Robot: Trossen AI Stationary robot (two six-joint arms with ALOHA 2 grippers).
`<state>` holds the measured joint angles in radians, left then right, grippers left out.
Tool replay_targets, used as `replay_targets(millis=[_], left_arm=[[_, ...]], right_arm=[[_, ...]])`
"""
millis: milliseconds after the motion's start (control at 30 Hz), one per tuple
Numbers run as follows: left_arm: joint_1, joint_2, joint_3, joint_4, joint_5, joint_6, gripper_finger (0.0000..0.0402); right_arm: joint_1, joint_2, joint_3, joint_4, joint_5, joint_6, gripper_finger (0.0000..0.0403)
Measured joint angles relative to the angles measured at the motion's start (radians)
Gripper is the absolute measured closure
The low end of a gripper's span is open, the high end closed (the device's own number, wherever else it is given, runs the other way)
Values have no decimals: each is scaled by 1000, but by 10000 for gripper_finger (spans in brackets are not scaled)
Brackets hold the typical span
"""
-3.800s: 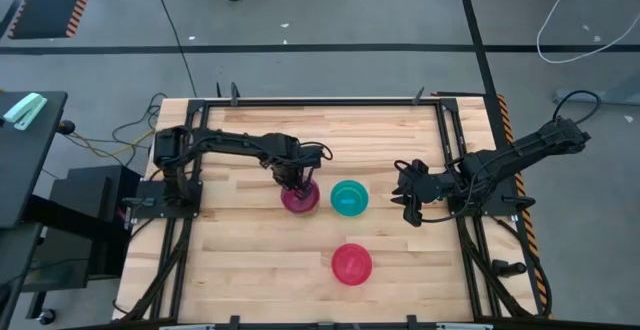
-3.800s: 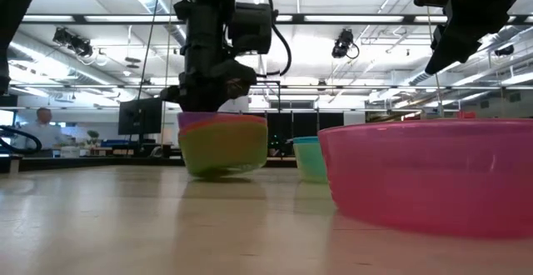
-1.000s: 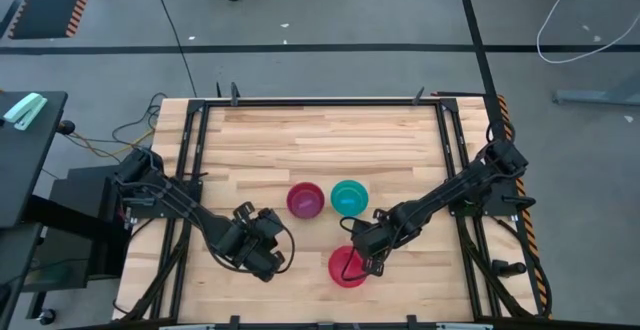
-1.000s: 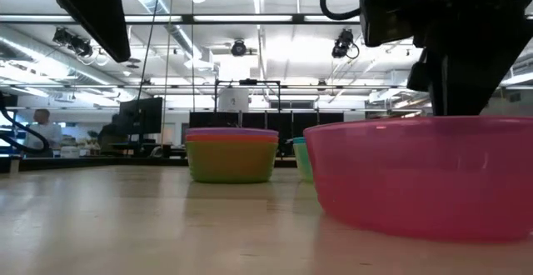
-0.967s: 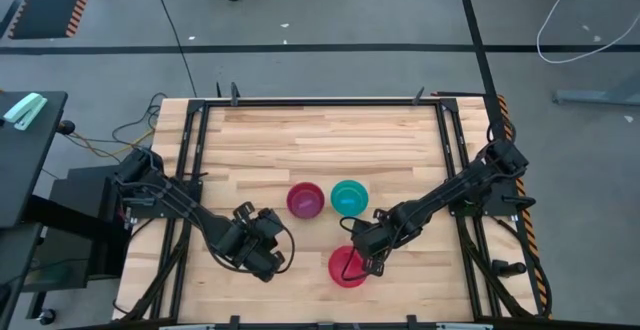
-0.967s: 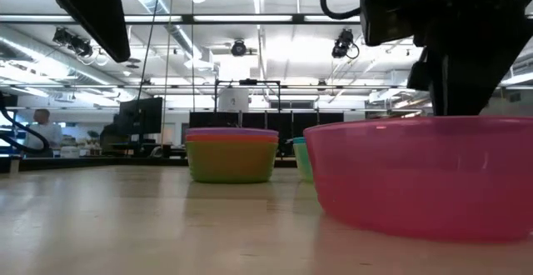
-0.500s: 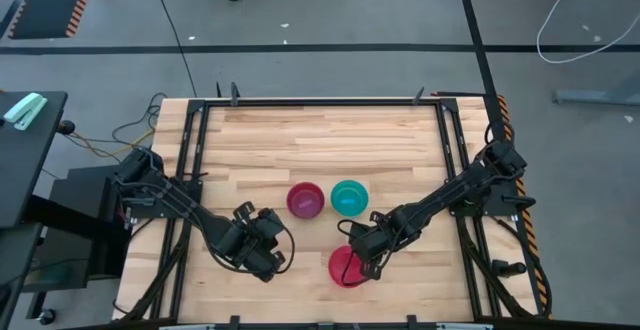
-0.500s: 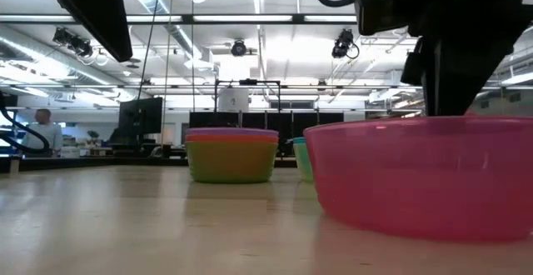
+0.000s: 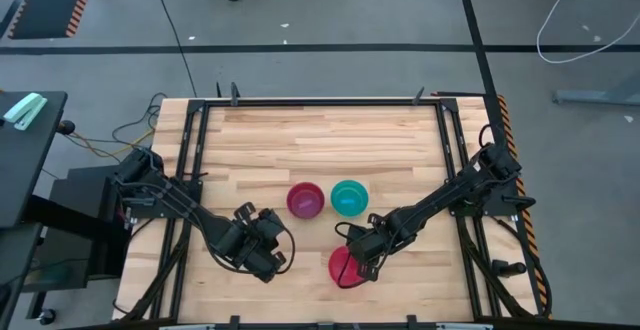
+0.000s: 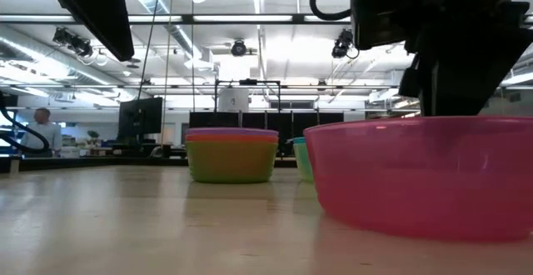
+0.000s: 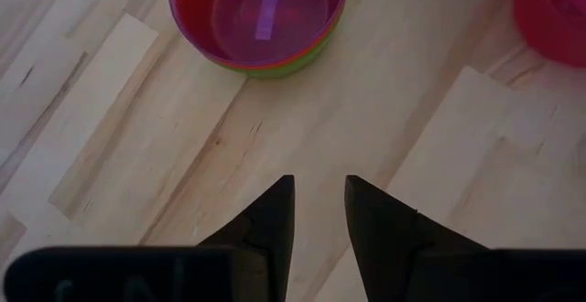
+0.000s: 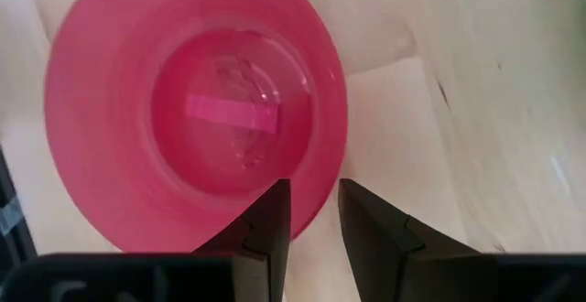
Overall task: Nest bowls inside each other
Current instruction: Stack the pink bowl on the blue bowl
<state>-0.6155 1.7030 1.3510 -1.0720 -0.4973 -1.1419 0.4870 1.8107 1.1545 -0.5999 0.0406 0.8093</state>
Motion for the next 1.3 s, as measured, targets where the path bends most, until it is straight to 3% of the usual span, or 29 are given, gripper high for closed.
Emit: replay_targets(millis=[367, 733, 1300], left_arm=[[0, 0, 0, 6, 0, 1, 294], [0, 0, 0, 6, -7, 1, 294], [0, 0, 0, 0, -40, 35, 294]], right_arm=[[-1, 16, 0, -4, 14, 8, 306], [-41, 16, 0, -21, 17, -48, 392], [-93, -36, 46, -126, -4, -196, 399]])
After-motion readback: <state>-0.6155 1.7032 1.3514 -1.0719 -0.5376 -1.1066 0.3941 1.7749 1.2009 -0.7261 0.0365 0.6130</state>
